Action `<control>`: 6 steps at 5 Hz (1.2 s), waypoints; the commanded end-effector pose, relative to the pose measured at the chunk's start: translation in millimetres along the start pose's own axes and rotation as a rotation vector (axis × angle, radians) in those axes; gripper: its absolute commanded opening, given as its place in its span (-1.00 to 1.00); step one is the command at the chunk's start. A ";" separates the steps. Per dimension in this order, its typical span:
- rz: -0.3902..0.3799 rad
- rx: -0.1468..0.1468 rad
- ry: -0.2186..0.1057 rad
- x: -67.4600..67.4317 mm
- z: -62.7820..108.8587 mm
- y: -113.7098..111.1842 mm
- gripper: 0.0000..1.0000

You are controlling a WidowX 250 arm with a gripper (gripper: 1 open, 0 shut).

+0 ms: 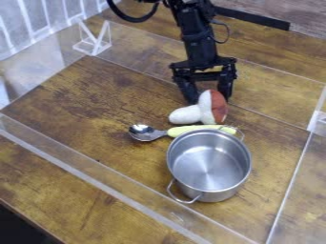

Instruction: Remove the mushroom from the silver pot and put it on the table

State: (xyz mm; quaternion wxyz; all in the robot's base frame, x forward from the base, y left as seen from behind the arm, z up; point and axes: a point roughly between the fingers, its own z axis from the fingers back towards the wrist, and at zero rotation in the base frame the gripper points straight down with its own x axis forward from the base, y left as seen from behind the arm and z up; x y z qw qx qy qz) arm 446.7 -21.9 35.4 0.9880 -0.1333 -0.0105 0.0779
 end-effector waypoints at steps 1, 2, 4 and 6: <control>-0.033 0.003 -0.146 13.5 72.4 -8.3 1.00; -0.046 0.010 -0.155 14.3 88.0 -12.4 1.00; -0.051 0.018 -0.150 12.3 92.3 -15.5 1.00; -0.043 0.024 -0.110 13.8 67.6 -12.4 1.00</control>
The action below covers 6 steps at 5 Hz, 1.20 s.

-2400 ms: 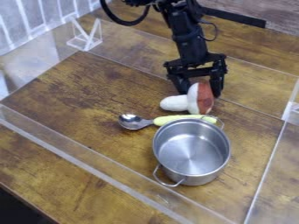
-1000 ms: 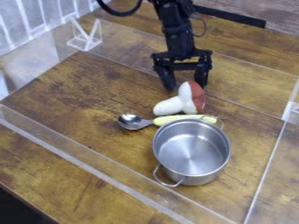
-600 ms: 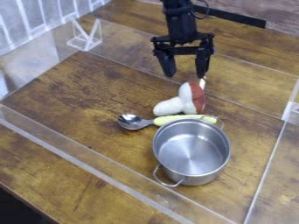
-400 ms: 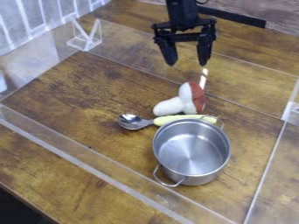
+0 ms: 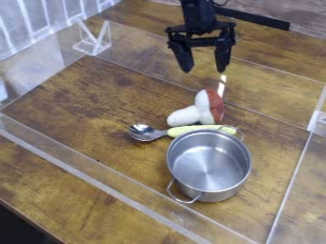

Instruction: Remove the mushroom from the silver pot and put it on the table

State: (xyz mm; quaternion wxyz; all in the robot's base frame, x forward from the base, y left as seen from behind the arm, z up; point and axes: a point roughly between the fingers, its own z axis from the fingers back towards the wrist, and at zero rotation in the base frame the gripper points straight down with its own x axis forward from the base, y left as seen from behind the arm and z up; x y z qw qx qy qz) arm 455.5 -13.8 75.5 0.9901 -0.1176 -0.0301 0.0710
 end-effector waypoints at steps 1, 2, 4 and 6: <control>-0.019 -0.001 -0.052 5.1 14.3 -6.4 1.00; -0.015 0.002 -0.032 4.8 1.8 -5.8 1.00; -0.018 0.007 -0.021 4.2 -0.7 -7.3 1.00; -0.045 0.011 -0.060 7.0 41.1 -15.6 1.00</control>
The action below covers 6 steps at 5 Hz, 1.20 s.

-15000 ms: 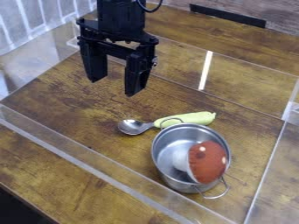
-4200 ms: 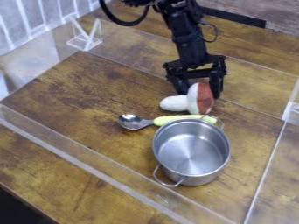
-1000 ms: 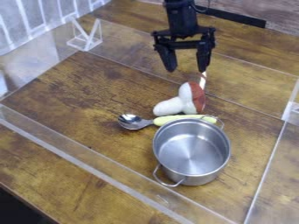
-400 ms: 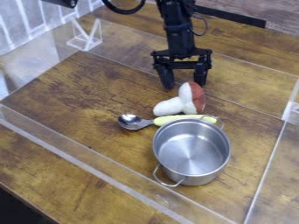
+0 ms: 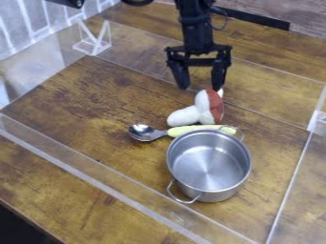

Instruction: Remove the mushroom from the silver pot and put it on the table

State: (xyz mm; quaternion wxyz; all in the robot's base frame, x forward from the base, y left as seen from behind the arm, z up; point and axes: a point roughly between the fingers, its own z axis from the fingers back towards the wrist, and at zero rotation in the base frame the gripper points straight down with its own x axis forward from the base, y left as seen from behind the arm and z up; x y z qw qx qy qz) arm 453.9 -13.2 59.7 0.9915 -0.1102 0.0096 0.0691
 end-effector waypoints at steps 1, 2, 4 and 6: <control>-0.055 -0.005 -0.151 2.2 70.0 -22.3 1.00; -0.049 -0.003 -0.129 3.1 57.3 -21.8 1.00; -0.042 0.002 -0.088 4.5 31.9 -21.2 1.00; -0.032 0.012 -0.057 4.3 12.4 -18.7 -1.00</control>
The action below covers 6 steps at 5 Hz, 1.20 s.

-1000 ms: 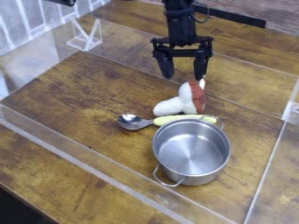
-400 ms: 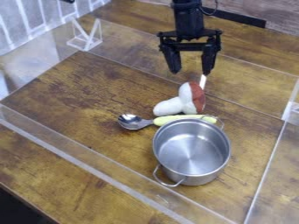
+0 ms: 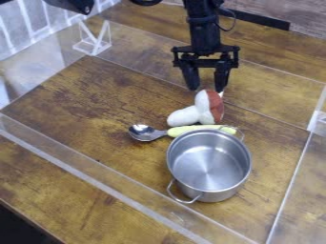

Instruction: Remove the mushroom from the silver pot and put it on the table

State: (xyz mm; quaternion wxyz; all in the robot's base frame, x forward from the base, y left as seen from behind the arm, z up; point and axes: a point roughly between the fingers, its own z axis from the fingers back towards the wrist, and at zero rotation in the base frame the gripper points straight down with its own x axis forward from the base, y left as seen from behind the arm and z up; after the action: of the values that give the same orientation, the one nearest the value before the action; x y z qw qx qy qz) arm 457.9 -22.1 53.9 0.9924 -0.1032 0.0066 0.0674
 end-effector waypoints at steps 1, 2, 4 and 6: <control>-0.031 0.000 -0.053 -0.2 22.5 -10.8 -1.00; -0.042 -0.017 -0.087 -1.8 49.3 -17.9 -1.00; -0.076 -0.050 -0.155 -4.2 108.5 -33.1 -1.00; -0.103 -0.034 -0.141 -6.9 106.8 -38.7 1.00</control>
State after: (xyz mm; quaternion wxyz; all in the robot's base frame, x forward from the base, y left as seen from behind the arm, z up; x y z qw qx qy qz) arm 456.9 -34.3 119.6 0.9925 -0.1160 -0.0121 0.0364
